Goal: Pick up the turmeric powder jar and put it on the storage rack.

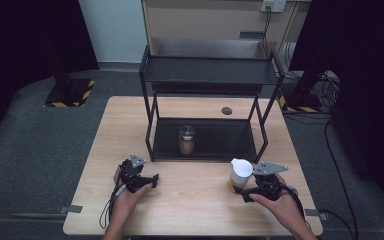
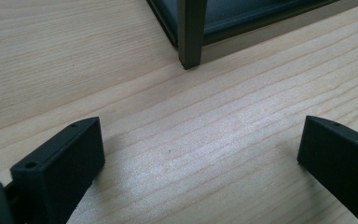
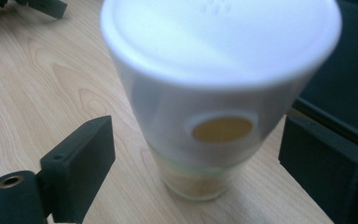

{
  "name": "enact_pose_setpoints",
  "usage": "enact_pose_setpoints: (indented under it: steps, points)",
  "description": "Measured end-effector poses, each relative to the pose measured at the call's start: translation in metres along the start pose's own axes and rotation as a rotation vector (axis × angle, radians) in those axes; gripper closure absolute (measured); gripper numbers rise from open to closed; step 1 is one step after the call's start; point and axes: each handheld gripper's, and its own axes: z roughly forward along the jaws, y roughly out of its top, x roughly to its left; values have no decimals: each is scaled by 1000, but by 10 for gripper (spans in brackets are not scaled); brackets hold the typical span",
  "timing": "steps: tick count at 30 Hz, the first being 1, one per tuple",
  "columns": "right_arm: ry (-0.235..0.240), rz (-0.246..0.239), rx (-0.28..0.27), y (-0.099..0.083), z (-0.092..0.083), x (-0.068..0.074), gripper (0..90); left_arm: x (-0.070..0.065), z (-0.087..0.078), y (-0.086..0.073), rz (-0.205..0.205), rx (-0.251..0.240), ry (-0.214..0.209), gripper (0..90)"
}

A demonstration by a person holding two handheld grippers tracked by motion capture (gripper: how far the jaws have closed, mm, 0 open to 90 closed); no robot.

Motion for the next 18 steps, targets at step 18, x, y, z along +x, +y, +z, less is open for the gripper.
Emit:
enact_pose_setpoints:
  steps: [18]
  points:
    - [-15, -3, -6, 10, 13, 5, 243, 0, 0, 0, 0, 0, 0, 0]
